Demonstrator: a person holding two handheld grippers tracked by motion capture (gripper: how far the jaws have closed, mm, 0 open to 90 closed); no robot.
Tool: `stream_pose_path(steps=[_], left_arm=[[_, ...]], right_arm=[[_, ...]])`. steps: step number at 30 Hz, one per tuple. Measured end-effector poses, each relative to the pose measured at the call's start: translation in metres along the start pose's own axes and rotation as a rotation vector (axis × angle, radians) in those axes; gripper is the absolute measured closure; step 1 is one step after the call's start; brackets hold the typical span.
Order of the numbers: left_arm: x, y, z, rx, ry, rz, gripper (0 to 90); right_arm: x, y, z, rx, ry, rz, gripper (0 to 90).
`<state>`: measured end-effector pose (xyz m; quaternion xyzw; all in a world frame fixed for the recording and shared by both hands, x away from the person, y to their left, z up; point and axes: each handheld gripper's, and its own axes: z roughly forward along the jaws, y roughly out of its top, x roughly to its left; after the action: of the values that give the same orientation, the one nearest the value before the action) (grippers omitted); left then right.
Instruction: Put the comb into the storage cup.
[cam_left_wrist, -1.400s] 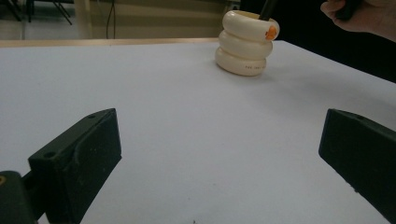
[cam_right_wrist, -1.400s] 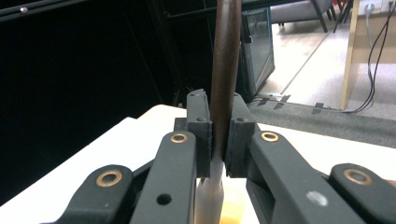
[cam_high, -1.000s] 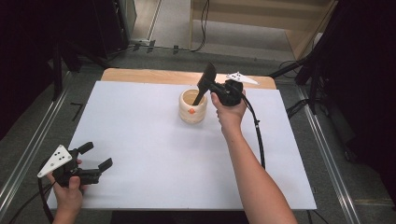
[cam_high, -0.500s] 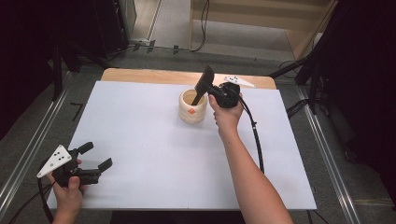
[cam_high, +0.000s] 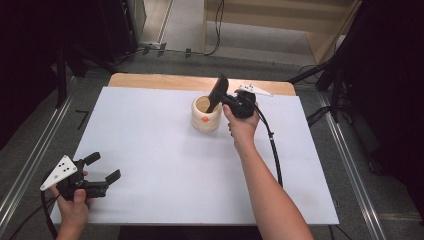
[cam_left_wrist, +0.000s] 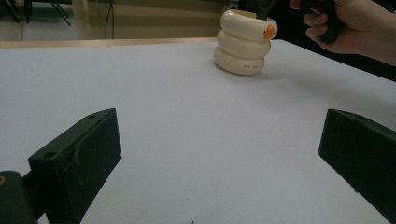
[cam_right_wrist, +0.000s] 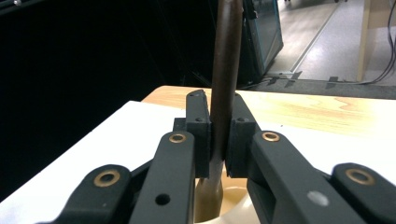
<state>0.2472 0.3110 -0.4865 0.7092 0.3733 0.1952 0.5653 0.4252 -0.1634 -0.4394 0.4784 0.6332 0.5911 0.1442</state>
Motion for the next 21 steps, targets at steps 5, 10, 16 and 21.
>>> stream_pose_path(steps=[5, 10, 16, 21], left_arm=[[0.0, 0.0, 0.001, -0.001, 0.001, 0.001, 0.0], [-0.001, 0.0, 0.001, 0.003, 0.002, 0.006, 0.0], [-0.001, 0.0, 0.001, 0.002, 0.003, 0.005, 0.0], [-0.001, 0.0, 0.001, 0.0, 0.003, 0.007, 0.0]], right_arm=[[-0.001, -0.001, 0.001, -0.011, -0.048, -0.138, 55.0], [-0.002, 0.0, -0.002, 0.037, -0.074, -0.123, 31.9], [0.0, 0.0, -0.01, 0.063, -0.05, -0.145, 8.8], [0.005, 0.002, -0.019, 0.052, -0.031, -0.183, 0.0]])
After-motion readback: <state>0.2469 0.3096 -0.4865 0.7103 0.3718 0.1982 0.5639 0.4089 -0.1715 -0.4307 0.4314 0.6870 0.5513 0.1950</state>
